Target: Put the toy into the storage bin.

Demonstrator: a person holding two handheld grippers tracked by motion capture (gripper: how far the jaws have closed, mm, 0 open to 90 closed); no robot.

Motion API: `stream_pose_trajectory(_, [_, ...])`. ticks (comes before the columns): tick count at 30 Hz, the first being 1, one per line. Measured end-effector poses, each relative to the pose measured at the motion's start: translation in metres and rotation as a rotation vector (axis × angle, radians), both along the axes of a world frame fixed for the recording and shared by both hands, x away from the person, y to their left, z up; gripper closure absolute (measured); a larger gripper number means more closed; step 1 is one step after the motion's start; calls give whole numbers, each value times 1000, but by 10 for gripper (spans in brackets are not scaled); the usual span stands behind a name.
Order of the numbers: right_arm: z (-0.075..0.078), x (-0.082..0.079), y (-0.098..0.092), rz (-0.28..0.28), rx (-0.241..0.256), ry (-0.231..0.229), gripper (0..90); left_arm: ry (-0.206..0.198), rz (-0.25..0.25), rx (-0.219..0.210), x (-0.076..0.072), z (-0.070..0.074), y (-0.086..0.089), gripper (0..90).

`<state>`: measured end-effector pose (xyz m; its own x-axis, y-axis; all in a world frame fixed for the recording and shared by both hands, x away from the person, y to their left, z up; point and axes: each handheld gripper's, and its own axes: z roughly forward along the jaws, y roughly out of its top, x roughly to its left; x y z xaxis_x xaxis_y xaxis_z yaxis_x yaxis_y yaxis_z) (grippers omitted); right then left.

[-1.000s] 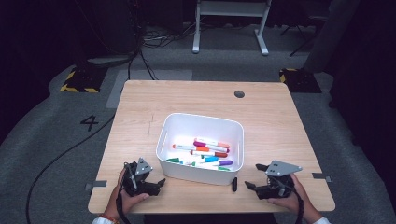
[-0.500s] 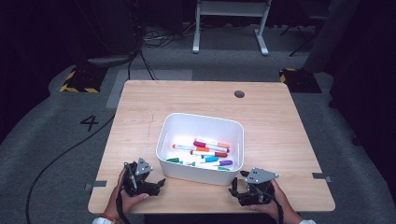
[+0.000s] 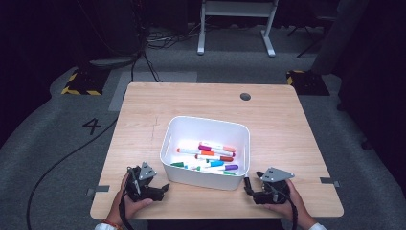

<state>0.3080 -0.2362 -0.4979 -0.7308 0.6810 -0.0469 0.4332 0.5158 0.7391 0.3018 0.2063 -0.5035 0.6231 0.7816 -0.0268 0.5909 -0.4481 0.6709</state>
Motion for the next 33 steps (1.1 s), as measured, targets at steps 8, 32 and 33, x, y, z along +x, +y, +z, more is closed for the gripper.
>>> stream_pose_trajectory(8, [3,18,-33,-96,40,15,290,4,0,-1,0,0,0,92])
stream_pose_trajectory(32, [2,47,-55,-136,14,28,736,0,6,1,0,0,0,91])
stream_pose_trajectory(33, [1,47,-55,-137,28,25,746,0,6,1,0,0,0,91])
